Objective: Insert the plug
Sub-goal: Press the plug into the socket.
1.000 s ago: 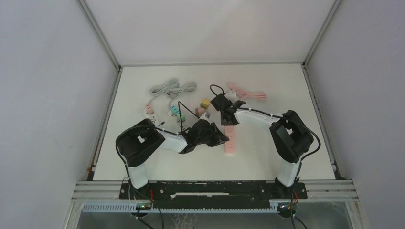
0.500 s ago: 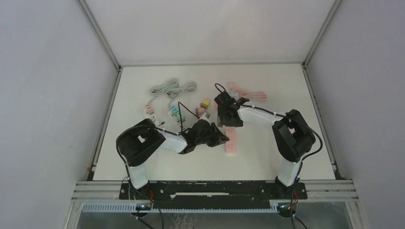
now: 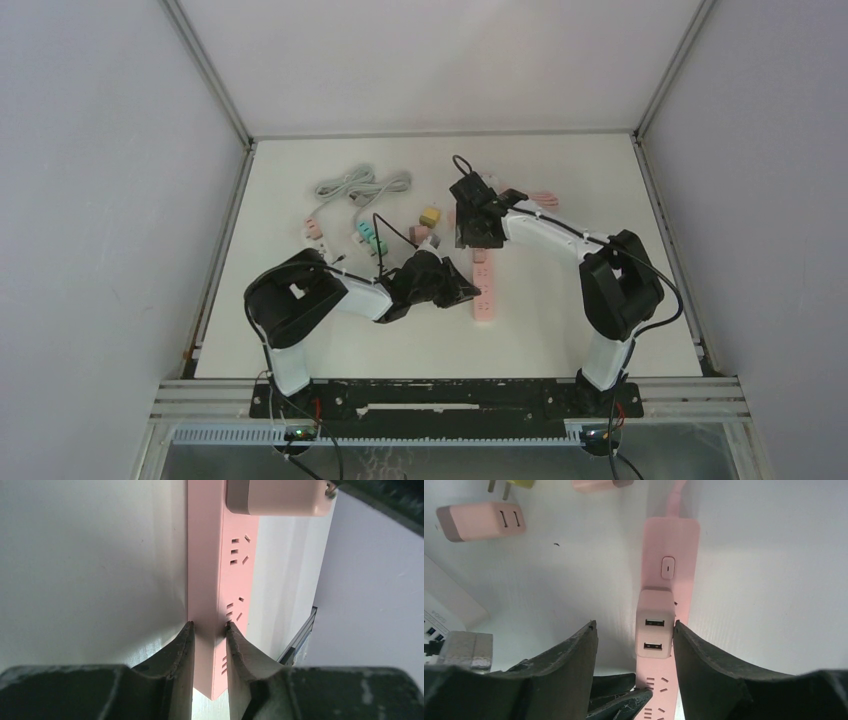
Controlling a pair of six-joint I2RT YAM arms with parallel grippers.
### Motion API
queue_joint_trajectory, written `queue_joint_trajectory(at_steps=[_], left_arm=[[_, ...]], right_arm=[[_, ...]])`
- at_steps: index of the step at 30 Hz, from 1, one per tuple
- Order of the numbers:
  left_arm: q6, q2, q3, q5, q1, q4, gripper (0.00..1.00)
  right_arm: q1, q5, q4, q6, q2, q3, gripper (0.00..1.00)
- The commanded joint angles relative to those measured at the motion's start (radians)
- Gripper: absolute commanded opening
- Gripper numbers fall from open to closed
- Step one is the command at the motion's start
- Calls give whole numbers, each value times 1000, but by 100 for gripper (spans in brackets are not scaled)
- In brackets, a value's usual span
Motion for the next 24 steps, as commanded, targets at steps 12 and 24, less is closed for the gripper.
queue_joint_trajectory(at_steps=[12, 24], left_arm=[[18, 68, -23, 27, -41, -118, 20], [38, 31, -19, 3, -54, -152, 20]], right_arm=[[-36, 12, -23, -52, 54, 49, 33], [-31, 34, -37, -60, 80, -47, 0]])
